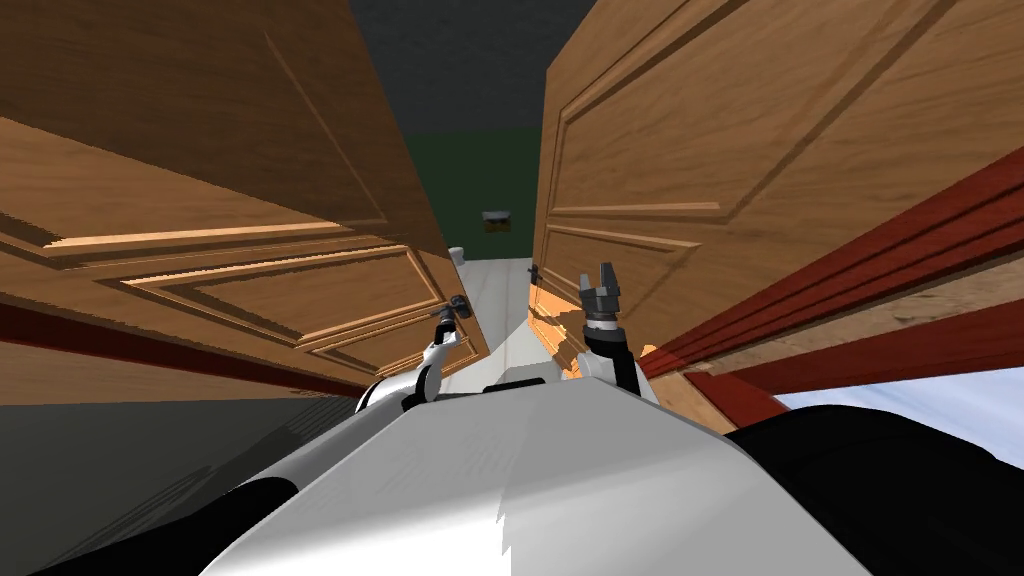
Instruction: Push the door open
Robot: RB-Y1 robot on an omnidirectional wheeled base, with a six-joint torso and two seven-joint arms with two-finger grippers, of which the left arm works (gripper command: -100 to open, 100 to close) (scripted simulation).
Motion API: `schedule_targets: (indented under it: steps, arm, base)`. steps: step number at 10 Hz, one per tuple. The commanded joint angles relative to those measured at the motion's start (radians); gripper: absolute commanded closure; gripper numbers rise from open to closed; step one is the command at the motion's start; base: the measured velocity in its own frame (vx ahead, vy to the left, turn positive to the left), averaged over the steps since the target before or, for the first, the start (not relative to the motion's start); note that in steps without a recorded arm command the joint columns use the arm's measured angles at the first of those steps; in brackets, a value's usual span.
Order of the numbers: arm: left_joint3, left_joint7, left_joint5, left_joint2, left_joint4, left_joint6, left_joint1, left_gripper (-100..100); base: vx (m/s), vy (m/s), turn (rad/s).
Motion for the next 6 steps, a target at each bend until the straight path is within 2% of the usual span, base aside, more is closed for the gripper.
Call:
schedule_targets:
  steps: [1, 5, 6]
  arm:
    - [0.023, -0.019, 0.008, 0.006, -0.012, 0.002, 0.002, 100]
    - [0.057, -0.048, 0.021, 0.006, -0.004, -0.002, 0.000, 100]
    - [0.051, -0.042, 0.019, 0.004, -0.007, 0.005, 0.007, 100]
  base:
    - [0.184, -0.076, 0.098]
    - [0.183, -0.071, 0.078]
    - [0.085, -0.026, 0.041]
